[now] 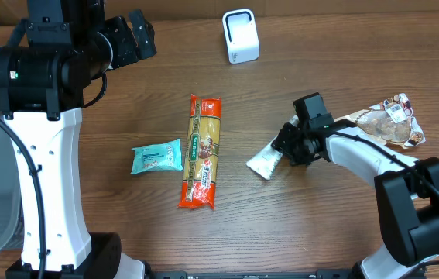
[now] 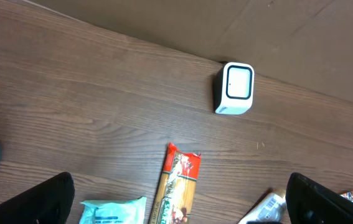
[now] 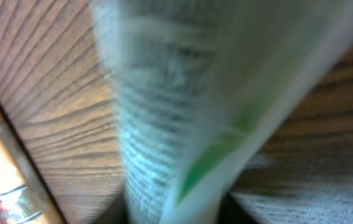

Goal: Scan the item barcode
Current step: 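Lift the Pantene tube upright with the right gripper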

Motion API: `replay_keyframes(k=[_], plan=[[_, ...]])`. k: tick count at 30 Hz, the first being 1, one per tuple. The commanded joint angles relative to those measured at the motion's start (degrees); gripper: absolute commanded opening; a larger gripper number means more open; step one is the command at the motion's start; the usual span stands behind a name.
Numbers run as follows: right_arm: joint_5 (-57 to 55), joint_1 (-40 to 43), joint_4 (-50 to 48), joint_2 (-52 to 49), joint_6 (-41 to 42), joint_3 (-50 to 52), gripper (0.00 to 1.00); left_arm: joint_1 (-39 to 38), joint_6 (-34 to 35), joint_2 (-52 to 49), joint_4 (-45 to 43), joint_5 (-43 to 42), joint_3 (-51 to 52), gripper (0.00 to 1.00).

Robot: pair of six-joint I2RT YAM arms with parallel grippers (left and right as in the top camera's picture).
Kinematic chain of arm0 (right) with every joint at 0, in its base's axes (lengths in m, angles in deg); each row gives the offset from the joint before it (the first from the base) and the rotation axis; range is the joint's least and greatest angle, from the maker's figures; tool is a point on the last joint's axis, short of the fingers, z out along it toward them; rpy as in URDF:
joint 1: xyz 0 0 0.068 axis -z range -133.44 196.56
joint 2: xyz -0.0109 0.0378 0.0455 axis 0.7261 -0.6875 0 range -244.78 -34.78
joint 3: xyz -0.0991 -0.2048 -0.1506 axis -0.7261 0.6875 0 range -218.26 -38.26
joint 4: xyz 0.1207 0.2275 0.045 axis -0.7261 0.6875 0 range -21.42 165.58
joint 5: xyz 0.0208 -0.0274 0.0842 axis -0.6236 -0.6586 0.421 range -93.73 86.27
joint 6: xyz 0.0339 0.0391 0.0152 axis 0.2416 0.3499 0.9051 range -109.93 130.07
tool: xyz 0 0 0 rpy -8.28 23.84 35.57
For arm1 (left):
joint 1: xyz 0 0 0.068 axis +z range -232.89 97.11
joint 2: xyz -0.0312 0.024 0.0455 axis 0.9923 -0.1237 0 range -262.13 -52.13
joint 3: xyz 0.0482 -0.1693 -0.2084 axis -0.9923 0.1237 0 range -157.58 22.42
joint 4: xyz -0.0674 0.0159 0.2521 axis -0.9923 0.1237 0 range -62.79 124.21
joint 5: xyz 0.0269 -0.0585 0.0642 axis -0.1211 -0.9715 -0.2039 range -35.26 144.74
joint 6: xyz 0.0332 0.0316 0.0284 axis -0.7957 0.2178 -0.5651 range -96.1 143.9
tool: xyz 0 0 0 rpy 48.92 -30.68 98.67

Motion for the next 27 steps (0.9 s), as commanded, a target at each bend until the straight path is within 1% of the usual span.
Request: replay_keyframes(k=[1, 3, 6, 8, 11, 12, 16, 20, 24, 27], plan=[[1.51, 0.52, 0.76, -0.46, -3.45, 1.44, 0.12, 0.15, 0.98, -0.35, -0.22, 0.37, -0.37, 1.00], [2.75, 0.72, 0.92, -0.46, -5.05, 1.31, 0.09, 0.15, 0.98, -0.35, -0.22, 0.37, -0.37, 1.00], [8.35, 1.22, 0.42, -0.09, -9.11, 0.72, 0.08, 0.15, 0.98, -0.35, -0.22, 0.37, -0.37, 1.00], [14.38, 1.77, 0.42, 0.68, -14.64, -0.15, 0.08, 0.15, 0.98, -0.35, -0.22, 0.37, -0.37, 0.99], [27.32, 2.36, 1.92, 2.73, -27.02, -1.86, 0.09, 0.15, 0.98, -0.35, -0.22, 0.37, -0.37, 1.00], [31.19, 2.51, 3.61, 3.67, -31.08, -2.67, 0.09, 0.15, 0.98, -0.35, -0.22, 0.37, -0.37, 1.00], [39.39, 2.60, 12.46, 7.17, -41.27, -6.32, 0.05, 0.13, 0.98, -0.35, -0.22, 0.37, -0.37, 1.00], [40.22, 2.58, 22.10, 10.32, -47.54, -10.78, 0.04, 0.15, 0.98, -0.35, -0.22, 0.37, -0.37, 1.00], [40.19, 2.58, 29.88, 13.44, -51.19, -16.24, 0.06, 0.15, 0.98, -0.35, -0.22, 0.37, -0.37, 1.00], [40.19, 2.58, 33.94, 15.69, -52.22, -20.50, 0.07, 0.15, 0.98, -0.35, -0.22, 0.37, -0.37, 1.00]])
